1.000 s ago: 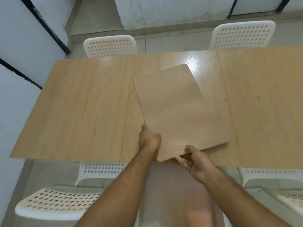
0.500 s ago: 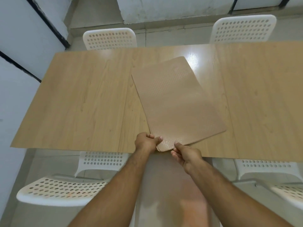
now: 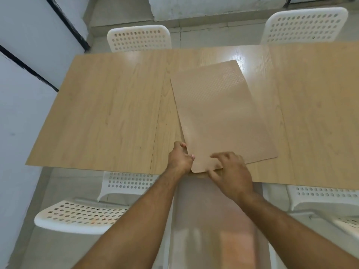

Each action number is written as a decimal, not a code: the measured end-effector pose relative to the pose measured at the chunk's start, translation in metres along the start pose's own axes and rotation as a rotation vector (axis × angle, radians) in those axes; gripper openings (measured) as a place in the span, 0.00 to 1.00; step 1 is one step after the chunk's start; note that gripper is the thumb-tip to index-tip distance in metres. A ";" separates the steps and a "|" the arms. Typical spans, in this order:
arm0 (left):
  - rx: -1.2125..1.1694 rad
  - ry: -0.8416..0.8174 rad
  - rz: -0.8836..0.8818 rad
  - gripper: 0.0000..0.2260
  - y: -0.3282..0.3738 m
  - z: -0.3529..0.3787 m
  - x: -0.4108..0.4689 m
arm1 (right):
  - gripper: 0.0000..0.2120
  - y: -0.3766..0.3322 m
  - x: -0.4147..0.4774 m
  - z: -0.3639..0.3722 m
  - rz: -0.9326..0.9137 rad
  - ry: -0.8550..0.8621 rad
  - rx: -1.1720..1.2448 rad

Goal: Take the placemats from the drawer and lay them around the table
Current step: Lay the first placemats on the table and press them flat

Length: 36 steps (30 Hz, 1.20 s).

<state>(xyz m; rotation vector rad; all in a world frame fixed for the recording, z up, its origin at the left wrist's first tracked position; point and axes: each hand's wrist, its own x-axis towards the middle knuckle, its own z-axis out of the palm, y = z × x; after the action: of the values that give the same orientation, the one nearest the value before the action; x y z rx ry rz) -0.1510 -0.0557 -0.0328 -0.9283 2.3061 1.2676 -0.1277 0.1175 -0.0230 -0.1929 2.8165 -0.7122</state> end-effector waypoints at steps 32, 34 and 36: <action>-0.543 -0.167 -0.177 0.20 0.047 -0.007 0.027 | 0.23 -0.006 -0.042 -0.003 0.880 0.197 1.426; -0.437 -0.283 -0.183 0.21 0.042 0.002 0.019 | 0.24 0.000 -0.024 -0.013 0.917 0.095 1.750; -0.348 -0.406 -0.192 0.17 0.038 0.009 0.010 | 0.19 0.006 0.000 -0.025 0.889 0.113 1.784</action>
<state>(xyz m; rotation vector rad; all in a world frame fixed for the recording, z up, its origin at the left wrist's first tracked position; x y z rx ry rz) -0.1842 -0.0376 -0.0205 -0.8734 1.6804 1.6274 -0.1345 0.1336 -0.0043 1.2070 1.0538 -2.3281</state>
